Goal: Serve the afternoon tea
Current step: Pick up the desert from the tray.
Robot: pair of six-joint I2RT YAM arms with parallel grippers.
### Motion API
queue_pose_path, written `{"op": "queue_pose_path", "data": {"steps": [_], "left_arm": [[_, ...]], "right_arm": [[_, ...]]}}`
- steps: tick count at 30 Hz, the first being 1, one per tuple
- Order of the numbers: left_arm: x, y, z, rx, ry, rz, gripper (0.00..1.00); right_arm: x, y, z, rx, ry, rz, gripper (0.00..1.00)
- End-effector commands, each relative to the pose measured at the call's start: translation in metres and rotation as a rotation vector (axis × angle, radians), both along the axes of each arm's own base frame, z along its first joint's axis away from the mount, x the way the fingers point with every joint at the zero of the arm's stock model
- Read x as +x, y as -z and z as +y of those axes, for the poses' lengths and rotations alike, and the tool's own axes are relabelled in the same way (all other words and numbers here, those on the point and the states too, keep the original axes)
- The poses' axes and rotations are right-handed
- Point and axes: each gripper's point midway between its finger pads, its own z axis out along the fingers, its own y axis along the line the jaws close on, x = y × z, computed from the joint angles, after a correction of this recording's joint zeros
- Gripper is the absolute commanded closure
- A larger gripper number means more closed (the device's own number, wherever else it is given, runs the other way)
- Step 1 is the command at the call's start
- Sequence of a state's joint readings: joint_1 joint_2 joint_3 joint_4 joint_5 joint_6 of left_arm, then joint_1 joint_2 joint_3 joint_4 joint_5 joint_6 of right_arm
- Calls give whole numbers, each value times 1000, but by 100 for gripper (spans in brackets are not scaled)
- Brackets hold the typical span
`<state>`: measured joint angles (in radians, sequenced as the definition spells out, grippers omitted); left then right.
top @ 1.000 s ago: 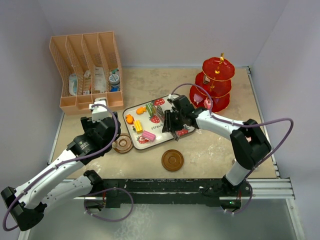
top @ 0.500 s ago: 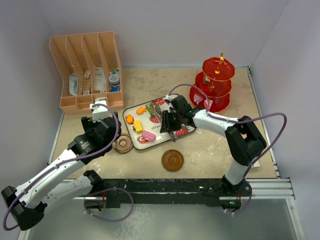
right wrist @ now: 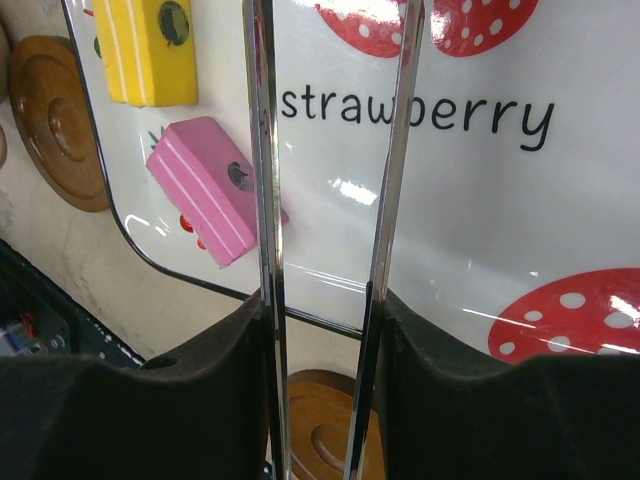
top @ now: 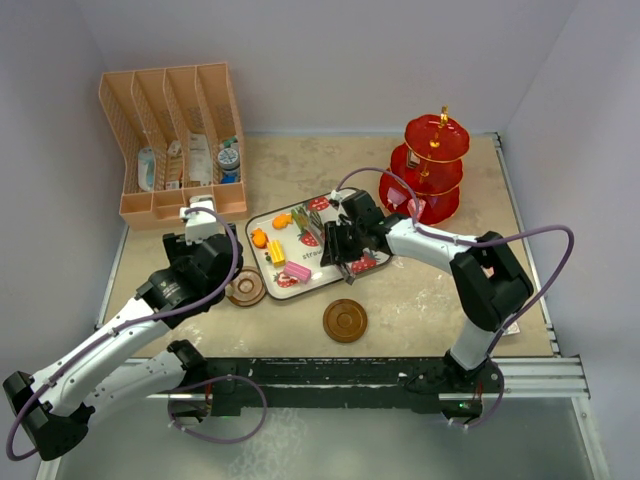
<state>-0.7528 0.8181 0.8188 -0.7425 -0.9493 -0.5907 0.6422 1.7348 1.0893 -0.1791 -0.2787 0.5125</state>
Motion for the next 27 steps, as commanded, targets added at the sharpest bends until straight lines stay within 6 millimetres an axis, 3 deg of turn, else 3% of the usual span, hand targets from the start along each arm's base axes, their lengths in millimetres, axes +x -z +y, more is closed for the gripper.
{"op": "queue_pose_path", "data": {"steps": [1, 12, 18, 27], "left_arm": [[3, -12, -1, -28, -13, -34, 13], [3, -11, -1, -23, -12, -30, 13], [3, -11, -1, -26, -10, -31, 13], [3, -11, -2, -27, -8, -29, 13]], "right_arm": [[5, -9, 2, -1, -26, -43, 58], [6, -13, 0, -70, -29, -77, 58], [12, -16, -5, -131, -1, -114, 66], [3, -28, -33, -223, 69, -154, 72]]}}
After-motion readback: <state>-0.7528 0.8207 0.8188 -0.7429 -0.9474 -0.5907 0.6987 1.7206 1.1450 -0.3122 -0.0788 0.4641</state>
